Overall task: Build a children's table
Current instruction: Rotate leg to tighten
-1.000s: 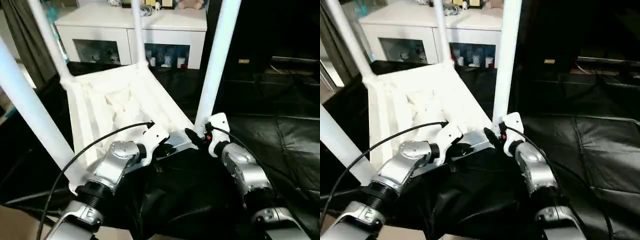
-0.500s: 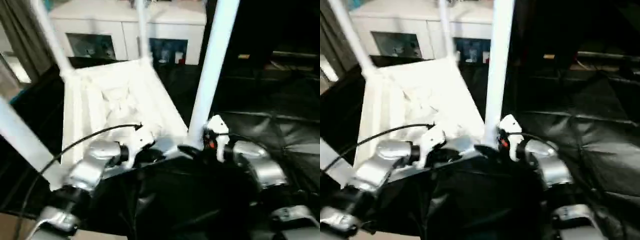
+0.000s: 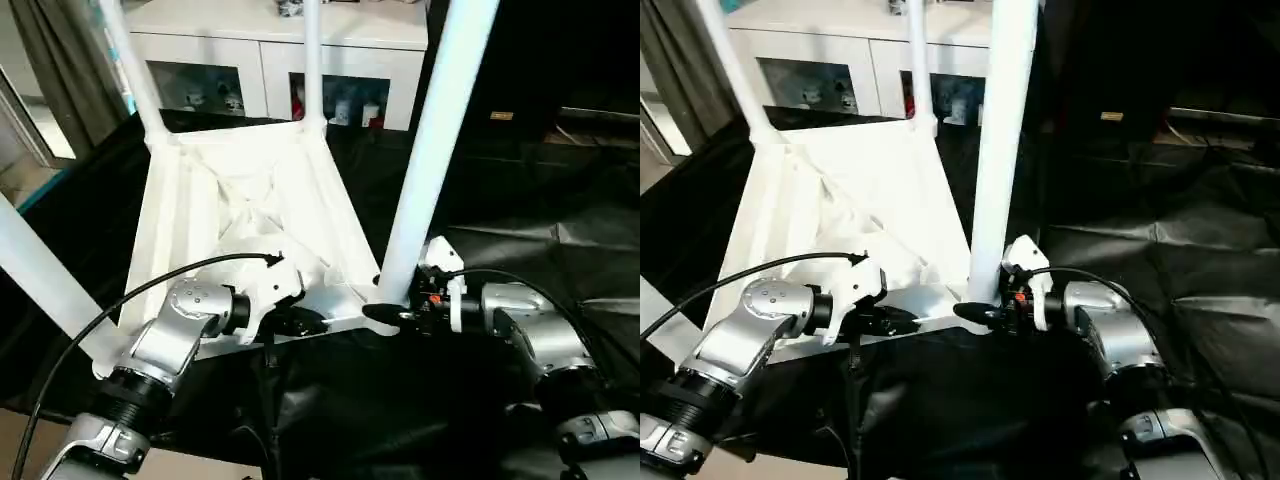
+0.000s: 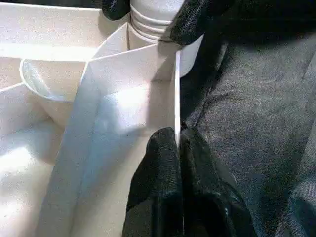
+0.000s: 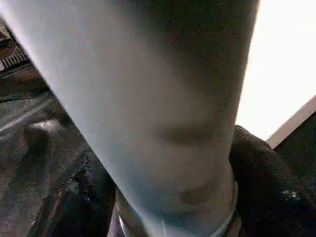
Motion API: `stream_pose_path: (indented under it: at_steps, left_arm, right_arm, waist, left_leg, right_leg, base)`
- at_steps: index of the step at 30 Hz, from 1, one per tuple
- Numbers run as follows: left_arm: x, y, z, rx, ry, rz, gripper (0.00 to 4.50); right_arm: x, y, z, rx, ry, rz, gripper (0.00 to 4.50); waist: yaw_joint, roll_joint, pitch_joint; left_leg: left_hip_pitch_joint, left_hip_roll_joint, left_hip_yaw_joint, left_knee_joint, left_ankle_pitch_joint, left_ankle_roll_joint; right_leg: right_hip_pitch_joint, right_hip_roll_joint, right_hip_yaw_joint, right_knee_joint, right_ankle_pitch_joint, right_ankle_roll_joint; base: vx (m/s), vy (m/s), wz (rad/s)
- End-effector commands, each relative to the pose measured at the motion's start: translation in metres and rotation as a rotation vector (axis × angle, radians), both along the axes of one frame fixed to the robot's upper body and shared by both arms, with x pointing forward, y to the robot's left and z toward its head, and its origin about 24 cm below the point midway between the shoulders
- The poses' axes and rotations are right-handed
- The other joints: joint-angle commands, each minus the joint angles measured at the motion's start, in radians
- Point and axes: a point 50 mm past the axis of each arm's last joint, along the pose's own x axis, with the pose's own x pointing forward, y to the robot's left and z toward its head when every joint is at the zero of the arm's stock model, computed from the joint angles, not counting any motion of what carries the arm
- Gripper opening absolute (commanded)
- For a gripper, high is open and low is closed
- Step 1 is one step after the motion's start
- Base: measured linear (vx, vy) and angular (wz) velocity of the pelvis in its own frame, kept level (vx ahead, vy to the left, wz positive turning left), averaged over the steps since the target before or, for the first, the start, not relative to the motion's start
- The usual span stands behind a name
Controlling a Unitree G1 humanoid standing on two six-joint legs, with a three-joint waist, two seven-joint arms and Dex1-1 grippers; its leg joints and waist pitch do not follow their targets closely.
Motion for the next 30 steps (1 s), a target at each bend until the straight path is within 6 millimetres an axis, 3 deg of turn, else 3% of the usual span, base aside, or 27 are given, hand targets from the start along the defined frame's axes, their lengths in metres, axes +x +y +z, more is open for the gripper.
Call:
stream_pose_path:
  at_steps: [1, 3, 5, 6, 7, 8, 9, 11, 12, 13, 14, 16, 17, 18, 19, 22, 24, 25, 27, 28, 30]
  left_arm:
    - [0.0, -0.012, -0.003, -0.004, 0.007, -0.021, 0.0]
    - [0.003, -0.015, -0.006, -0.006, -0.006, 0.032, 0.0]
    - [0.007, -0.021, -0.01, -0.001, -0.019, 0.088, 0.0]
    - [0.009, -0.023, -0.011, 0.005, -0.028, 0.114, 0.0]
    - [0.012, -0.027, -0.012, 0.011, -0.042, 0.155, 0.0]
    - [0.014, -0.03, -0.012, 0.011, -0.049, 0.178, 0.0]
    - [0.02, -0.037, -0.012, 0.011, -0.069, 0.248, 0.0]
    - [0.027, -0.048, -0.01, -0.01, -0.084, 0.329, 0.0]
    - [0.03, -0.056, -0.009, -0.023, -0.091, 0.365, 0.0]
    - [0.032, -0.06, -0.009, -0.028, -0.094, 0.379, 0.0]
    - [0.032, -0.066, -0.009, -0.037, -0.096, 0.391, 0.0]
    - [0.031, -0.075, -0.008, -0.054, -0.089, 0.374, 0.0]
    - [0.031, -0.076, -0.008, -0.055, -0.089, 0.372, 0.0]
    - [0.029, -0.08, -0.008, -0.068, -0.08, 0.345, 0.0]
    - [0.028, -0.08, -0.008, -0.073, -0.076, 0.335, 0.0]
    - [0.025, -0.076, -0.008, -0.072, -0.07, 0.282, 0.0]
    - [0.021, -0.064, -0.011, -0.056, -0.06, 0.225, 0.0]
    - [0.021, -0.062, -0.011, -0.055, -0.06, 0.215, 0.0]
    - [0.016, -0.052, -0.011, -0.049, -0.044, 0.148, 0.0]
    - [0.014, -0.048, -0.01, -0.051, -0.038, 0.108, 0.0]
    - [0.007, -0.037, -0.007, -0.054, -0.009, 0.01, 0.0]
  right_arm:
    - [-0.015, 0.016, -0.018, 0.018, 0.097, 0.082, 2.75]
    - [-0.014, 0.018, -0.026, 0.012, 0.087, 0.0, 2.73]
    - [-0.008, 0.021, -0.036, 0.002, 0.065, -0.151, 2.71]
    - [-0.006, 0.023, -0.039, 0.011, 0.064, -0.212, 2.71]
    - [-0.003, 0.026, -0.043, 0.029, 0.075, -0.297, 2.7]
    - [-0.002, 0.028, -0.044, 0.036, 0.079, -0.334, 2.7]
    - [0.001, 0.035, -0.049, 0.052, 0.091, -0.438, 2.69]
    - [0.005, 0.046, -0.053, 0.037, 0.094, -0.542, 2.69]
    - [0.008, 0.053, -0.053, 0.022, 0.085, -0.583, 2.69]
    - [0.009, 0.057, -0.053, 0.014, 0.08, -0.6, 2.69]
    - [0.009, 0.064, -0.051, 0.008, 0.067, -0.591, 2.69]
    - [0.01, 0.072, -0.047, -0.005, 0.013, -0.535, 2.69]
    - [0.01, 0.072, -0.047, -0.003, 0.011, -0.534, 3.25]
    - [0.011, 0.074, -0.043, 0.039, 0.008, -0.503, 3.25]
    - [0.01, 0.075, -0.041, 0.065, 0.013, -0.486, 3.39]
    - [0.009, 0.073, -0.038, 0.079, 0.011, -0.405, 3.7]
    - [0.006, 0.061, -0.034, 0.066, -0.009, -0.308, 3.86]
    - [0.005, 0.06, -0.034, 0.064, -0.011, -0.296, 3.86]
    - [0.003, 0.046, -0.03, 0.059, -0.015, -0.231, 3.86]
    - [0.002, 0.04, -0.028, 0.058, -0.017, -0.204, 3.86]
    - [-0.001, 0.025, -0.023, 0.057, -0.012, -0.14, 3.86]
  waist:
    - [0.004, -0.004, -0.054]
    - [0.008, -0.004, -0.051]
    - [0.008, -0.008, -0.044]
    - [0.003, -0.005, -0.036]
    - [0.003, -0.01, -0.03]
    - [-0.002, -0.008, -0.022]
    - [-0.008, -0.005, -0.021]
    - [-0.017, -0.001, -0.021]
    - [-0.02, -0.006, -0.022]
    - [-0.019, 0.0, -0.023]
    - [-0.023, -0.002, -0.023]
    - [-0.017, -0.006, -0.027]
    - [-0.014, -0.004, -0.028]
    - [-0.012, -0.007, -0.034]
    - [-0.011, -0.005, -0.033]
    - [-0.011, -0.003, -0.033]
    - [-0.011, 0.001, -0.035]
    - [-0.008, -0.002, -0.039]
    - [-0.008, 0.004, -0.037]
    - [-0.008, 0.001, -0.042]
    - [-0.006, 0.002, -0.046]
  left_leg:
    - [0.006, 0.061, -0.018, -0.058, -0.053, 0.101]
    - [0.007, 0.062, -0.018, -0.06, -0.075, 0.094]
    - [0.01, 0.064, -0.019, -0.069, -0.13, 0.07]
    - [0.015, 0.061, -0.02, -0.076, -0.197, 0.038]
    - [0.018, 0.061, -0.023, -0.082, -0.235, 0.02]
    - [0.028, 0.06, -0.028, -0.089, -0.316, -0.012]
    - [0.036, 0.063, -0.033, -0.092, -0.363, -0.035]
    - [0.039, 0.058, -0.039, -0.096, -0.401, -0.053]
    - [0.036, 0.056, -0.042, -0.097, -0.411, -0.051]
    - [0.036, 0.055, -0.042, -0.097, -0.405, -0.05]
    - [0.039, 0.054, -0.04, -0.097, -0.405, -0.046]
    - [0.04, 0.053, -0.036, -0.095, -0.384, -0.028]
    - [0.034, 0.054, -0.035, -0.096, -0.354, -0.014]
    - [0.023, 0.057, -0.035, -0.098, -0.299, 0.0]
    - [0.023, 0.058, -0.03, -0.096, -0.283, 0.011]
    - [0.019, 0.058, -0.029, -0.095, -0.268, 0.026]
    - [0.018, 0.058, -0.029, -0.094, -0.268, 0.031]
    - [0.014, 0.059, -0.027, -0.09, -0.232, 0.048]
    - [0.011, 0.058, -0.027, -0.089, -0.221, 0.057]
    - [0.01, 0.058, -0.026, -0.085, -0.201, 0.067]
    - [0.005, 0.06, -0.026, -0.082, -0.14, 0.08]
  right_leg:
    - [0.05, -0.086, 0.043, -0.051, 0.115, -0.29]
    - [0.048, -0.088, 0.044, -0.057, 0.079, -0.286]
    - [0.042, -0.09, 0.044, -0.069, -0.028, -0.273]
    - [0.037, -0.094, 0.046, -0.083, -0.157, -0.257]
    - [0.039, -0.097, 0.046, -0.091, -0.239, -0.241]
    - [0.034, -0.098, 0.046, -0.103, -0.394, -0.206]
    - [0.027, -0.1, 0.049, -0.11, -0.47, -0.178]
    - [0.025, -0.097, 0.047, -0.115, -0.504, -0.152]
    - [0.027, -0.099, 0.047, -0.118, -0.525, -0.133]
    - [0.026, -0.1, 0.048, -0.121, -0.524, -0.128]
    - [0.02, -0.097, 0.049, -0.124, -0.513, -0.126]
    - [0.022, -0.099, 0.051, -0.126, -0.493, -0.126]
    - [0.025, -0.1, 0.053, -0.124, -0.455, -0.135]
    - [0.034, -0.1, 0.054, -0.116, -0.38, -0.148]
    - [0.03, -0.097, 0.054, -0.113, -0.335, -0.162]
    - [0.035, -0.099, 0.053, -0.109, -0.308, -0.18]
    - [0.036, -0.098, 0.052, -0.109, -0.312, -0.18]
    - [0.041, -0.099, 0.053, -0.103, -0.254, -0.189]
    - [0.041, -0.098, 0.051, -0.103, -0.24, -0.195]
    - [0.044, -0.097, 0.05, -0.099, -0.217, -0.2]
    - [0.05, -0.097, 0.048, -0.09, -0.138, -0.218]
  base:
    - [0.0, 0.0, 0.0]
    - [0.0, 0.0, 0.0]
    - [0.0, 0.0, 0.0]
    - [0.0, 0.0, 0.0]
    - [0.0, 0.0, 0.0]
    - [0.0, 0.0, 0.0]
    - [-0.053, 0.011, -0.04]
    - [-0.054, 0.017, -0.03]
    - [0.0, 0.0, 0.0]
    - [0.0, 0.0, 0.0]
    - [0.0, 0.0, 0.0]
    - [0.0, 0.0, 0.0]
    - [0.0, 0.0, 0.0]
    - [0.0, 0.0, 0.0]
    - [0.0, 0.0, 0.0]
    - [0.0, 0.0, 0.0]
    - [0.0, 0.0, 0.0]
    - [0.0, 0.0, 0.0]
    - [0.0, 0.0, 0.0]
    - [0.052, -0.026, -0.02]
    - [0.059, -0.027, -0.03]
